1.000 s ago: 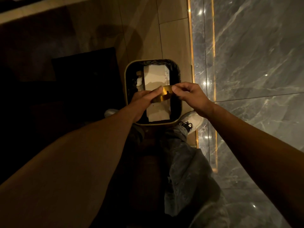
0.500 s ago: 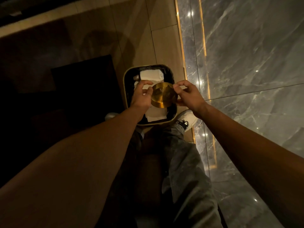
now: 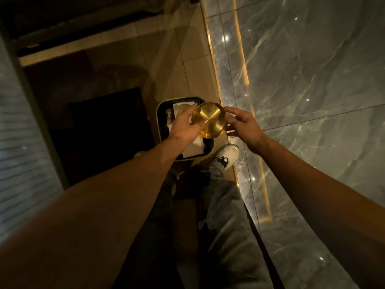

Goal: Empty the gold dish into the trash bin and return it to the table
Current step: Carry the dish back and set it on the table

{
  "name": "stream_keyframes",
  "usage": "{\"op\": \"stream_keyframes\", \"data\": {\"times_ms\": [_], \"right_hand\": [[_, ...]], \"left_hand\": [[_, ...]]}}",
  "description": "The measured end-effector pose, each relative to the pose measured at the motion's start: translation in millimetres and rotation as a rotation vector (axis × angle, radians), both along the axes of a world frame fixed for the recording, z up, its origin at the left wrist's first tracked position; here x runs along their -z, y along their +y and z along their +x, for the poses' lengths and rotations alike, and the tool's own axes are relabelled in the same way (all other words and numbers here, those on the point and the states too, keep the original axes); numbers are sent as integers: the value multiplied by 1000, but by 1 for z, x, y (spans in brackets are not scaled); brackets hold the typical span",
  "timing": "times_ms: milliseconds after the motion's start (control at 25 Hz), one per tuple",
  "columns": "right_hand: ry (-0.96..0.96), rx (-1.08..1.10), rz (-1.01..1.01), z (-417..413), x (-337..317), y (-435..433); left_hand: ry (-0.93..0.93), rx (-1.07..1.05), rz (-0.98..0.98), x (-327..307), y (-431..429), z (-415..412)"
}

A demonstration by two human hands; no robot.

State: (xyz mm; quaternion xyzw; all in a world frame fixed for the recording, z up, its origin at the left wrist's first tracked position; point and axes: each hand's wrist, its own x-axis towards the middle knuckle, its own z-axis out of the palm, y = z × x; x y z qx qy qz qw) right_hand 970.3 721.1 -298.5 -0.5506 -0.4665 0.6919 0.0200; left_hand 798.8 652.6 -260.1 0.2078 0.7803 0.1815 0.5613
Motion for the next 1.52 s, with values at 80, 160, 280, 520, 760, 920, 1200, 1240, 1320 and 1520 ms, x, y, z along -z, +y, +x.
{"op": "stream_keyframes", "data": {"times_ms": [80, 160, 280, 520, 760, 920, 1200, 1240, 1320, 1520], "right_hand": [[-8, 27, 43, 4, -25, 2], [-4, 60, 85, 6, -51, 2], [39, 135, 143, 6, -88, -4], [113, 216, 179, -8, -178, -13], [206, 15, 303, -27, -270, -22], [254, -228, 423, -47, -328, -33], [229, -503, 780, -103, -386, -63], [232, -527, 806, -114, -392, -69], [231, -553, 816, -133, -404, -84], [229, -568, 771, -185, -430, -131]], "left_hand": [[-11, 100, 49, -20, -2, 2], [-3, 200, 109, -41, -2, 3], [80, 286, 195, -81, 0, 4], [211, 314, 358, -167, -7, -5], [325, 286, 462, -250, -43, -36], [373, 254, 568, -305, -69, -66], [412, 235, 680, -368, -122, -125], [419, 229, 691, -374, -132, -135], [416, 196, 706, -384, -153, -151], [411, 82, 743, -399, -215, -191]]}}
